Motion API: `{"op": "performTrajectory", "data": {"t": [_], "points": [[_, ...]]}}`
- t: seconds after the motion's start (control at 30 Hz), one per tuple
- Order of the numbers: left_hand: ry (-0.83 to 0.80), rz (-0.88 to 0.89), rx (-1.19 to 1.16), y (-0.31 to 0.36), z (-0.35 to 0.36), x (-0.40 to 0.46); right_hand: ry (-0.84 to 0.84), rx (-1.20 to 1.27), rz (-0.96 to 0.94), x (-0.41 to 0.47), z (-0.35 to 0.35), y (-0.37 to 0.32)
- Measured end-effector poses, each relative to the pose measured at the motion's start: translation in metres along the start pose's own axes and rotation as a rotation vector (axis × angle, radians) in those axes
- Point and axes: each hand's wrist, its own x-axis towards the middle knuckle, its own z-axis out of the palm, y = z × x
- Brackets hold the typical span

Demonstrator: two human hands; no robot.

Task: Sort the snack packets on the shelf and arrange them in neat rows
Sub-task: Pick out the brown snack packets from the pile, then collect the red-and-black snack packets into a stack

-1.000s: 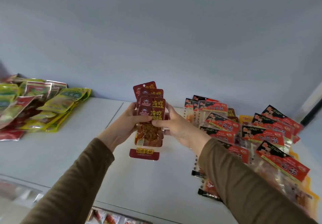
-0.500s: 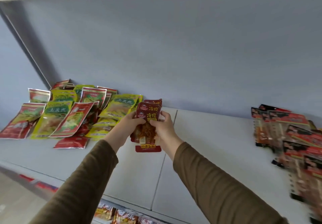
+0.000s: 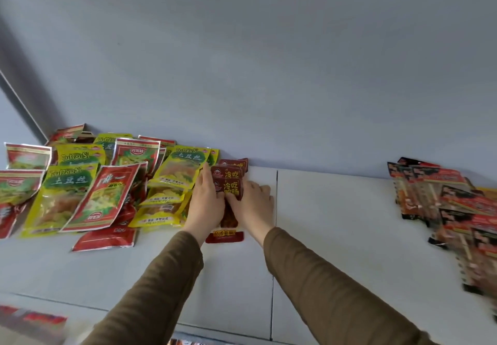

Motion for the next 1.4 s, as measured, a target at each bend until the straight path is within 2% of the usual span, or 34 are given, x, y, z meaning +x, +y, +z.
{"op": "performTrajectory", "data": {"t": [0.17, 0.33, 0.67, 0.9, 1.17, 1.33, 1.4], "points": [[0.039, 0.095, 0.055, 0.001, -0.005, -0.003, -0.067, 0.115, 0.013, -0.007, -0.014, 0.012], [0.048, 0.258, 0.089, 0.027, -0.001, -0.01, 0.002, 0.149, -0.004, -0.021, -0.053, 0.045], [-0.201, 0.537, 0.113, 0.135, 0.086, -0.052, 0.333, -0.092, -0.03, -0.08, -0.175, 0.139], [-0.33, 0.688, 0.101, 0.23, 0.168, -0.109, 0.398, -0.225, -0.002, -0.133, -0.255, 0.249], [-0.343, 0.684, 0.125, 0.332, 0.254, -0.168, 0.34, -0.236, 0.064, -0.172, -0.343, 0.373], [-0.383, 0.657, 0.2, 0.353, 0.284, -0.185, 0.334, -0.044, 0.233, -0.196, -0.378, 0.437], [-0.388, 0.602, 0.245, 0.348, 0.289, -0.187, 0.275, -0.013, 0.291, -0.202, -0.38, 0.452]]}}
